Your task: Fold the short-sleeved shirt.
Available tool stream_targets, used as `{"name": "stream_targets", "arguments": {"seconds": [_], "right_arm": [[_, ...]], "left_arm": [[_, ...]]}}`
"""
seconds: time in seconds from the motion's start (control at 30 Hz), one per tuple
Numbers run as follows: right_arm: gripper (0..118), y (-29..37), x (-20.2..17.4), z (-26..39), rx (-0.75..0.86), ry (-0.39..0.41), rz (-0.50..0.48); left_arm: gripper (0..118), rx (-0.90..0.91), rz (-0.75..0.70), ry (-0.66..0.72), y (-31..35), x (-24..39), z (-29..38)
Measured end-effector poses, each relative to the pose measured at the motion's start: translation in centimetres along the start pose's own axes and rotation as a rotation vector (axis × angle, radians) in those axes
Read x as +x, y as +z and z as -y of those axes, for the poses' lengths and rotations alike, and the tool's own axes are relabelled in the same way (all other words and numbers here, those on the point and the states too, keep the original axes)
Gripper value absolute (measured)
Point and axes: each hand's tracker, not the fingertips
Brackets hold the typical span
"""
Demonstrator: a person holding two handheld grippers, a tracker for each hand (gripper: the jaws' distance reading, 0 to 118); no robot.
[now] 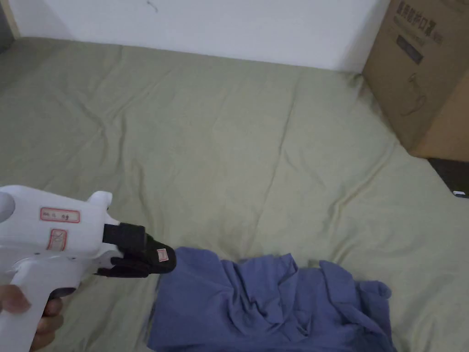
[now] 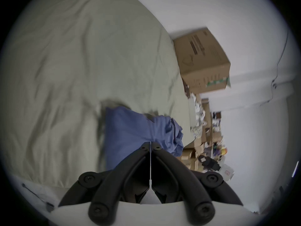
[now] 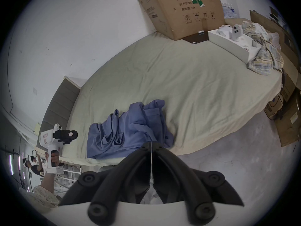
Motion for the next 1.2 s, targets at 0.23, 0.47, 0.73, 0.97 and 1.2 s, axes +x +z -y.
{"name": "stream_targets", "arguments": {"seconds": [0.23, 0.47, 0.73, 0.97, 1.2], "right_arm": [[1, -2.2, -2.0, -0.6, -0.046, 0.031, 0.008], [1, -3.0, -3.5, -0.7, -0.062, 0.045, -0.001], [1, -2.3, -3.6, -0.8, -0.058, 0.061, -0.006], [1, -3.2, -2.8, -0.4, -0.069, 0.036, 0.002], [1, -3.8, -3.1, 0.3, -0.089, 0.037, -0.035]], "left_arm": [[111, -0.033, 0.143, 0.146, 1.0, -4.4, 0.6], [118, -0.186, 0.146, 0.101, -6.8, -3.6, 0.7], [118, -0.247, 0.121, 0.098, -8.2, -4.3, 0.3], [50, -0.156, 0.114, 0.158, -9.6, -2.9, 1.3], [18, -0.176, 0.088, 0.354, -11.3, -4.2, 1.7]]}}
